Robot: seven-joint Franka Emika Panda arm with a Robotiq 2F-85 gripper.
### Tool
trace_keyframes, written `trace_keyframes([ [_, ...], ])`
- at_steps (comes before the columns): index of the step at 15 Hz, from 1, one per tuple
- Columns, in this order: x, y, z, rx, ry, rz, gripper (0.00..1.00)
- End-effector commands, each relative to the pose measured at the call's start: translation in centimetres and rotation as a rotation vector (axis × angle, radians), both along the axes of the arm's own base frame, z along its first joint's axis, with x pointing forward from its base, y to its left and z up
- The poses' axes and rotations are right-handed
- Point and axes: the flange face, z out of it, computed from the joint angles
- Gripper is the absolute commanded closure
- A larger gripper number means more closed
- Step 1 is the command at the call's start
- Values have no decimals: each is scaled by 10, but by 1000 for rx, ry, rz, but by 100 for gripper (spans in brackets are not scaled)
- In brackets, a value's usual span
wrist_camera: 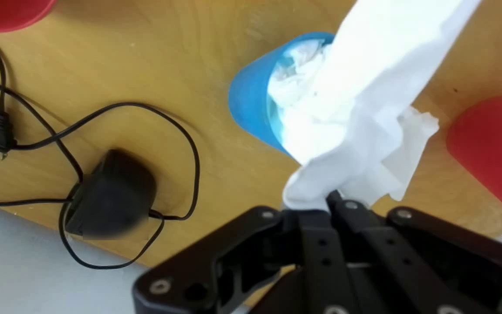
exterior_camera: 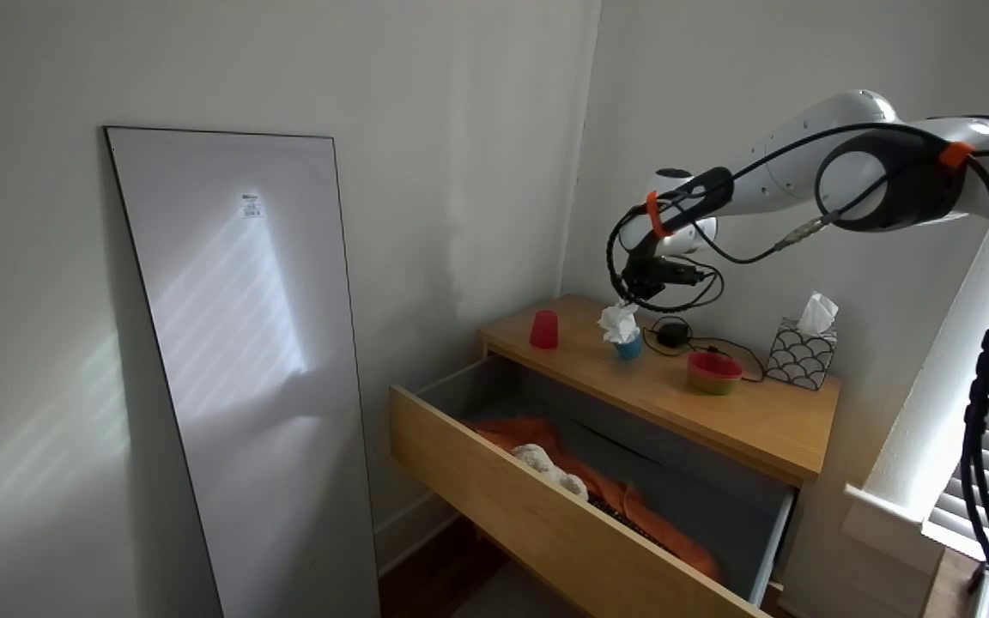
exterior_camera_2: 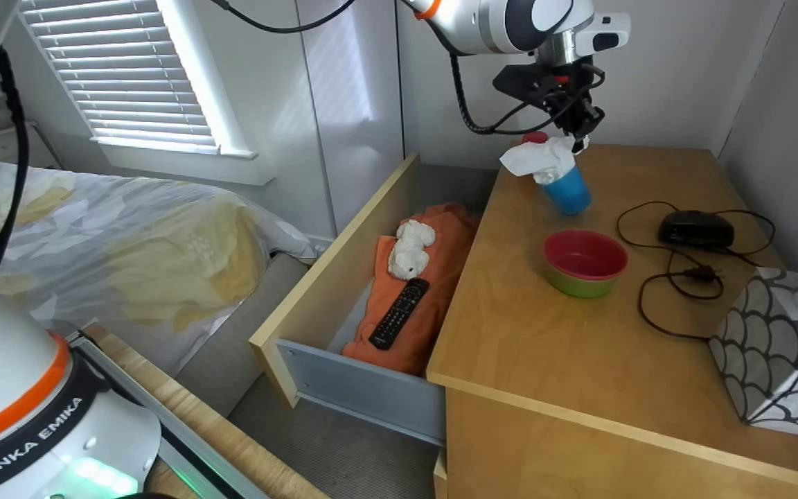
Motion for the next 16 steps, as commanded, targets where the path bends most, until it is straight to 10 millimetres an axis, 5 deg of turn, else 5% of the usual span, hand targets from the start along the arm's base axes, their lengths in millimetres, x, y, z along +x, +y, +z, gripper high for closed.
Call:
trace_keyframes([
  [1, -17, -1, 1, 45, -43, -10, 99],
  [16, -55, -49, -1, 49, -126, -108, 99],
])
